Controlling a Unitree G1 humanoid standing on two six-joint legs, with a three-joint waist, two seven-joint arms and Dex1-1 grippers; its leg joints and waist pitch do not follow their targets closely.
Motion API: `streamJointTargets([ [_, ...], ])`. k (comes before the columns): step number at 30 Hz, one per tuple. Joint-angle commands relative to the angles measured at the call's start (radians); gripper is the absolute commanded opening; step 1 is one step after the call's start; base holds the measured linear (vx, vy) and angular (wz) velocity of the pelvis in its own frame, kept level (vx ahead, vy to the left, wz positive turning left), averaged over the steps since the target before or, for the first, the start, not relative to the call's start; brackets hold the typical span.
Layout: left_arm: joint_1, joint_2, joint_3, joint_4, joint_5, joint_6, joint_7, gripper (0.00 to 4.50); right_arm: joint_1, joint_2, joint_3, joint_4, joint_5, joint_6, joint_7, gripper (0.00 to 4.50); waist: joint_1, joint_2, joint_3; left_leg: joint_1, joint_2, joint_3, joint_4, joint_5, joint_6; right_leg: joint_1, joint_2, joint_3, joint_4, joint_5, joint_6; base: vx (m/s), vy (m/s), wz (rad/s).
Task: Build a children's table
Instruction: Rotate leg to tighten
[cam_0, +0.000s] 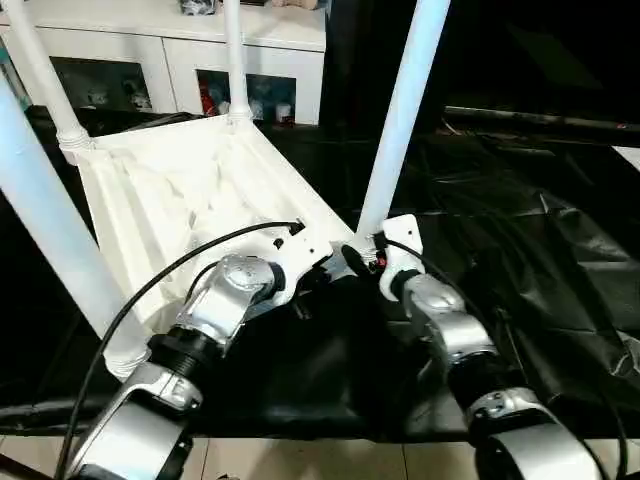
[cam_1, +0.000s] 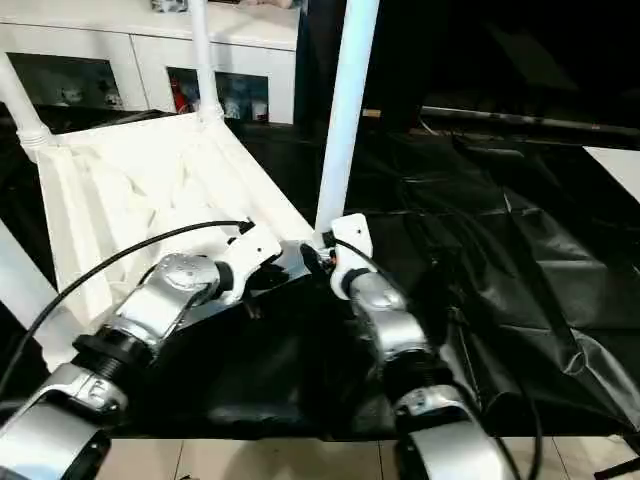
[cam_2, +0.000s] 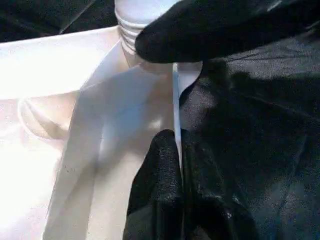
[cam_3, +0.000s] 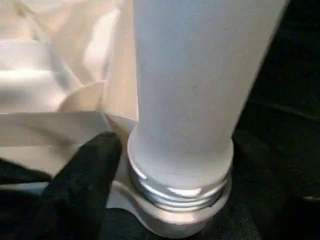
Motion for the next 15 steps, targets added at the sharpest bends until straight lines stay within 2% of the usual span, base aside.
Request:
streamJointTargets([
  [1,0.035,0.026,0.017,-0.004,-0.026,-0.059,-0.043,0.00,0.004,-0.035,0.015,-0.048,0.016,0.007,0.083,4.03,0.007,-0.006,-0.052,-0.010,0.022,-0.004,-0.063,-0.179,0.047,0.054,-0.076,0.057,-0.094,-0.317,-0.082,0.000,0.000,0.00],
  [2,0.054,0.054,0.019,-0.031,-0.043,-0.078,-0.096,0.00,0.018,-0.072,0.029,-0.087,0.025,0.031,0.167,4.03,0.008,-0.007,-0.051,-0.007,0.022,-0.001,-0.062,-0.171,0.047,0.051,-0.075,0.058,-0.094,-0.307,-0.089,0.000,0.000,0.00],
  [3,0.058,0.060,0.018,-0.038,-0.047,-0.084,-0.109,0.00,0.021,-0.079,0.031,-0.096,0.029,0.039,0.185,4.03,0.009,-0.007,-0.052,-0.009,0.021,-0.003,-0.062,-0.168,0.052,0.056,-0.074,0.057,-0.092,-0.300,-0.092,0.000,0.000,0.00],
  [7,0.123,0.150,0.015,-0.162,-0.132,-0.112,-0.307,0.00,0.075,-0.208,0.108,-0.220,0.044,0.089,0.452,4.03,0.009,-0.003,-0.051,-0.006,0.028,0.000,-0.063,-0.162,0.061,0.053,-0.072,0.060,-0.084,-0.232,-0.129,0.000,0.000,0.00],
  [8,0.130,0.160,0.013,-0.177,-0.141,-0.109,-0.328,0.00,0.080,-0.220,0.116,-0.230,0.046,0.098,0.478,4.03,0.009,-0.003,-0.054,-0.008,0.029,-0.001,-0.062,-0.151,0.065,0.057,-0.072,0.059,-0.077,-0.201,-0.143,0.000,0.000,0.00],
  [11,0.148,0.189,0.006,-0.220,-0.160,-0.100,-0.385,0.00,0.090,-0.248,0.137,-0.254,0.043,0.106,0.538,4.03,0.008,-0.003,-0.052,-0.005,0.029,0.000,-0.062,-0.152,0.061,0.054,-0.074,0.059,-0.078,-0.209,-0.158,0.000,0.000,0.00],
  [15,0.165,0.208,0.007,-0.260,-0.178,-0.086,-0.427,0.00,0.095,-0.261,0.163,-0.268,0.027,0.108,0.568,4.03,0.008,-0.005,-0.049,-0.004,0.029,0.000,-0.065,-0.160,0.052,0.054,-0.073,0.059,-0.080,-0.226,-0.156,0.000,0.000,0.00],
])
